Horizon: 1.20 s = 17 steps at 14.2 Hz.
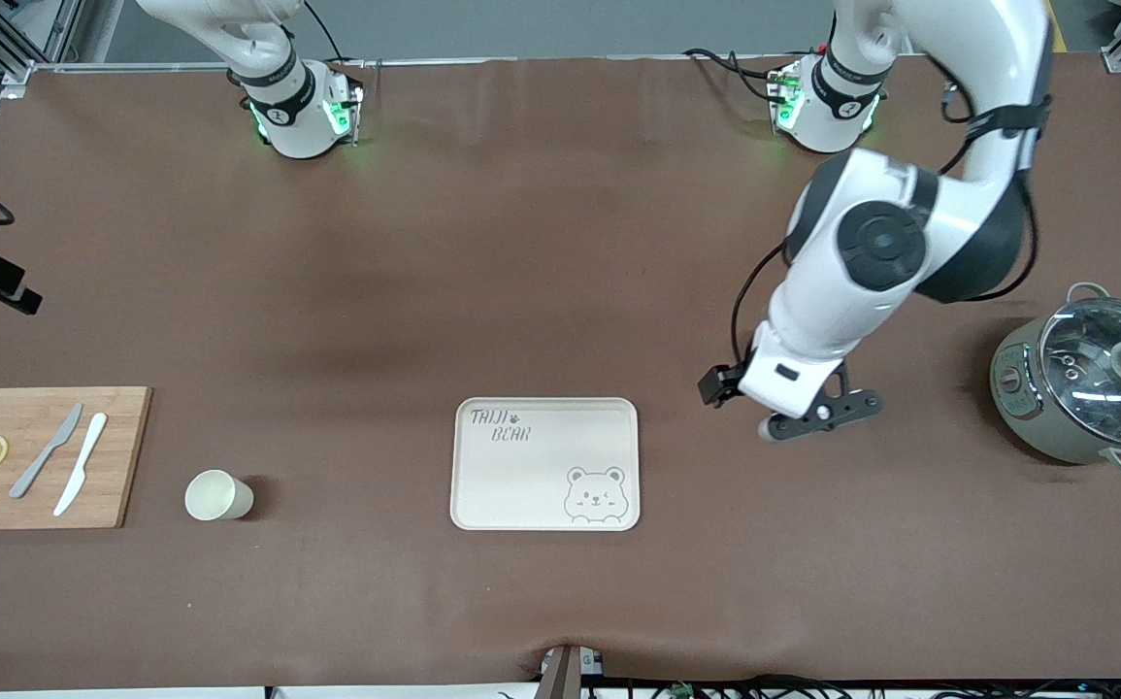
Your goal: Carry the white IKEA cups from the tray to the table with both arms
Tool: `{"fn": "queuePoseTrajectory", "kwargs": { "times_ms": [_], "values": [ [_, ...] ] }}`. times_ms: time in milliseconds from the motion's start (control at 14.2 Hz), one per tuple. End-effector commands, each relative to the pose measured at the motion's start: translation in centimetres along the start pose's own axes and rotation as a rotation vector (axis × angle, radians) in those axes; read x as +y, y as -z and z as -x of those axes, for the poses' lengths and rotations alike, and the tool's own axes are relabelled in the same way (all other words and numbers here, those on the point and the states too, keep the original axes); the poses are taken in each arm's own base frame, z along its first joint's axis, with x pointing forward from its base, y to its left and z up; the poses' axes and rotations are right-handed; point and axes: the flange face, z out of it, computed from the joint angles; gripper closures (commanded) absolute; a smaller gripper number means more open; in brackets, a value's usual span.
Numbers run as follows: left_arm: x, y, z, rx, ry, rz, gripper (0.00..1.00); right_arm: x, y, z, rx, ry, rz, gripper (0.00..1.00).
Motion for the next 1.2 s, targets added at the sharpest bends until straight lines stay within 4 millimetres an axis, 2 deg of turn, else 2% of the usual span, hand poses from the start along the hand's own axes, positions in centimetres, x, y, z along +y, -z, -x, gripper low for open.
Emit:
{"fn": "queuePoseTrajectory", "kwargs": {
  "times_ms": [0, 141, 282, 424, 776, 918, 1129],
  "values": [
    [-4.0, 8.0, 2.0, 0.019, -0.046, -0.065, 0.00, 0.0, -1.0, 2.7, 0.021, -0.013, 0.006, 0.00],
    [-7.2, 12.2, 3.0, 0.000, -0.138, -0.094, 0.00, 0.1, -1.0, 3.1, 0.019, -0.013, 0.009, 0.00],
    [-10.4, 15.4, 3.8, -0.016, -0.214, -0.110, 0.00, 0.0, -0.9, 3.1, 0.024, 0.002, 0.050, 0.00],
    [-14.5, 18.0, 3.8, -0.032, -0.283, -0.125, 0.00, -0.7, -0.9, 3.1, 0.021, 0.021, 0.063, 0.00],
    [-23.9, 20.7, 3.1, -0.070, -0.432, -0.122, 0.00, -1.4, -0.9, 3.4, 0.002, 0.039, 0.101, 0.00],
    [-25.3, 21.0, 3.3, -0.065, -0.428, -0.117, 0.00, -1.1, -1.1, 3.4, -0.005, 0.029, 0.091, 0.00],
    [-24.9, 20.1, 2.8, -0.072, -0.431, -0.109, 0.00, -1.3, -1.1, 3.4, -0.009, 0.032, 0.089, 0.00]
  ]
}}
